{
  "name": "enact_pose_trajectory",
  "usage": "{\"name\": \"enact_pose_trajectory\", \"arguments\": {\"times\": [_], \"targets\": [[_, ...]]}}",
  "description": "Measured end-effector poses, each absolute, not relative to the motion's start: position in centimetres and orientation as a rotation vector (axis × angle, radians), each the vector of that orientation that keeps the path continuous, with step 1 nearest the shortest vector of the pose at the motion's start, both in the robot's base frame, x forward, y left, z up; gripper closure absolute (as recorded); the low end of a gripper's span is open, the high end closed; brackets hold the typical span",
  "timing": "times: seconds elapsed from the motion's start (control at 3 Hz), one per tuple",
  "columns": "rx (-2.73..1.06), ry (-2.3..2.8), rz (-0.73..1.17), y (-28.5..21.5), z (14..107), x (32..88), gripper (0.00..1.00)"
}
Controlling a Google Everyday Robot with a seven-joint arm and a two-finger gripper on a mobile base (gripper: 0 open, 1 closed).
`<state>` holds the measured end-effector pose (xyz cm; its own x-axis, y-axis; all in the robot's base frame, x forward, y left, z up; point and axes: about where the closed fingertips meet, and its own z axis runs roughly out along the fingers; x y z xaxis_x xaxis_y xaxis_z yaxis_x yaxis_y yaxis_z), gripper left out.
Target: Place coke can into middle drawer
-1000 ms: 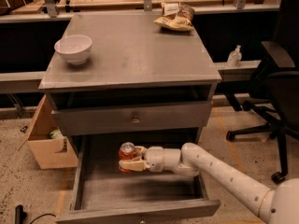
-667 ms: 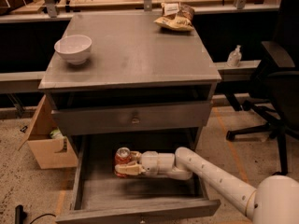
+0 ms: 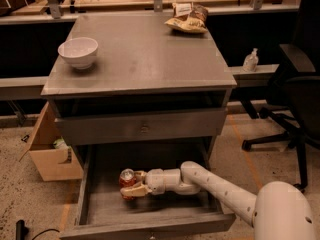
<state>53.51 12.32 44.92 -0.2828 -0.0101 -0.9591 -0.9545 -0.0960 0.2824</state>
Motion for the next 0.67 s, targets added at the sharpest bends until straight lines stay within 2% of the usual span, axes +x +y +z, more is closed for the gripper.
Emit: {"name": "enact_pose_trajectory", "arguments": {"times": [0.67], "targets": [[-1.3,1.407,1.272,12.8,42.68,52.13,0.12]]}}
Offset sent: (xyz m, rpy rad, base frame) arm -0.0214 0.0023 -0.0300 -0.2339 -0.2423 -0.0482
